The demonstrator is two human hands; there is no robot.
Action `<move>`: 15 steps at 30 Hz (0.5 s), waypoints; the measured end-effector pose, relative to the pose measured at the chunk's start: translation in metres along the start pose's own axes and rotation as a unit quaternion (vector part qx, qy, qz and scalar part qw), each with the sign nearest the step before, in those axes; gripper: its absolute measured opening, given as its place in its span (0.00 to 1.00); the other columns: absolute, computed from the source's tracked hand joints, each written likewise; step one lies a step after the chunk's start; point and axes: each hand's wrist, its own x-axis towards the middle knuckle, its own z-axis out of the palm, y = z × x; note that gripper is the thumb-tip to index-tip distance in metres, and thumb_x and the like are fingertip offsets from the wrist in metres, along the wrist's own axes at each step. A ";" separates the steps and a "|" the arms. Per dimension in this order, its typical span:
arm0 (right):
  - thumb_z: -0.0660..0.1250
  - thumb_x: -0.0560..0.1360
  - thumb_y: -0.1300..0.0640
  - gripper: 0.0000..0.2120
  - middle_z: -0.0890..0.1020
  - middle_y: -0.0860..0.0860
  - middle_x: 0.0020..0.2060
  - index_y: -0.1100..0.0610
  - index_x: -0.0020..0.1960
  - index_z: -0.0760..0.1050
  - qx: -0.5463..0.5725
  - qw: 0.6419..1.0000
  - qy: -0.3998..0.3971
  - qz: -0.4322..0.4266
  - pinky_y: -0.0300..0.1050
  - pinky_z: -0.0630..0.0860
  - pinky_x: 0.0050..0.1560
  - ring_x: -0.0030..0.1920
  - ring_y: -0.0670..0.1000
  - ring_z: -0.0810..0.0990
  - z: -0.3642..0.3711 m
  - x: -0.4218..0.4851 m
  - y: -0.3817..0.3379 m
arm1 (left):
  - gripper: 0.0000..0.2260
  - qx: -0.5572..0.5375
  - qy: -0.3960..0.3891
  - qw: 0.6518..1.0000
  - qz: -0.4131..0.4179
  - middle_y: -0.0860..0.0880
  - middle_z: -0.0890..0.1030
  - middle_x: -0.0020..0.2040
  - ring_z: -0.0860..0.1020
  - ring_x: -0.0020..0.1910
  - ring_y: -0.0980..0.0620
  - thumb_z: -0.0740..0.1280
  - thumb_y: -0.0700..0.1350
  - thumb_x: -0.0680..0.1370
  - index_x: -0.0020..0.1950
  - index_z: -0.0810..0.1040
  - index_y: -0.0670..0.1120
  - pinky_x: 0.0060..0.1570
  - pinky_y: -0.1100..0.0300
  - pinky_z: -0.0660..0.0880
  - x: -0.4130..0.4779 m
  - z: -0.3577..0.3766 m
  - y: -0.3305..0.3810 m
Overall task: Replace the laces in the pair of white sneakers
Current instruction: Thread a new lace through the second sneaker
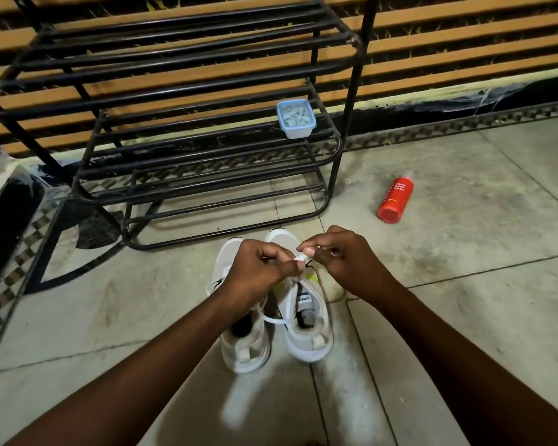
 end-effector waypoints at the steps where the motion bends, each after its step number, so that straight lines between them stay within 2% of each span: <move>1: 0.74 0.75 0.57 0.06 0.81 0.52 0.39 0.49 0.49 0.87 0.005 1.000 -0.002 0.003 0.39 0.72 0.46 0.42 0.47 0.77 0.001 0.001 0.000 | 0.05 0.019 0.002 1.000 0.013 0.44 0.86 0.38 0.83 0.39 0.51 0.78 0.34 0.72 0.36 0.86 0.38 0.44 0.61 0.79 0.000 0.000 -0.001; 5: 0.79 0.69 0.57 0.07 0.72 0.49 0.34 0.48 0.45 0.87 -0.008 1.000 -0.003 0.003 0.38 0.67 0.40 0.34 0.45 0.71 0.002 0.006 0.000 | 0.16 0.085 0.029 0.995 0.031 0.50 0.85 0.37 0.85 0.40 0.53 0.79 0.32 0.69 0.28 0.84 0.50 0.45 0.57 0.80 0.000 0.002 -0.006; 8: 0.80 0.67 0.59 0.07 0.70 0.48 0.34 0.50 0.44 0.87 -0.038 0.999 0.005 -0.022 0.37 0.65 0.39 0.35 0.45 0.70 0.001 0.007 -0.002 | 0.15 0.080 0.036 0.996 0.025 0.51 0.86 0.36 0.85 0.40 0.53 0.80 0.35 0.69 0.28 0.84 0.50 0.45 0.56 0.82 0.002 0.002 -0.010; 10: 0.79 0.68 0.60 0.06 0.71 0.50 0.35 0.54 0.44 0.87 -0.099 0.992 0.007 -0.074 0.39 0.65 0.39 0.38 0.48 0.71 0.002 0.006 -0.003 | 0.11 0.064 0.029 0.997 0.015 0.49 0.86 0.38 0.85 0.41 0.49 0.81 0.36 0.69 0.30 0.84 0.47 0.47 0.52 0.82 0.003 0.002 -0.012; 12: 0.76 0.69 0.60 0.04 0.71 0.51 0.38 0.57 0.44 0.85 -0.207 0.969 0.004 -0.137 0.42 0.67 0.39 0.42 0.52 0.72 0.005 0.003 -0.006 | 0.08 0.056 0.018 0.998 -0.004 0.46 0.86 0.40 0.84 0.41 0.45 0.82 0.36 0.67 0.36 0.84 0.42 0.47 0.49 0.81 0.003 0.002 -0.014; 15: 0.72 0.69 0.58 0.05 0.72 0.53 0.40 0.60 0.41 0.79 -0.293 0.938 0.025 -0.186 0.43 0.64 0.37 0.43 0.55 0.72 0.012 -0.002 -0.008 | 0.06 0.056 0.034 0.998 -0.018 0.43 0.85 0.41 0.84 0.41 0.45 0.77 0.34 0.71 0.43 0.84 0.44 0.47 0.48 0.81 0.000 0.004 -0.015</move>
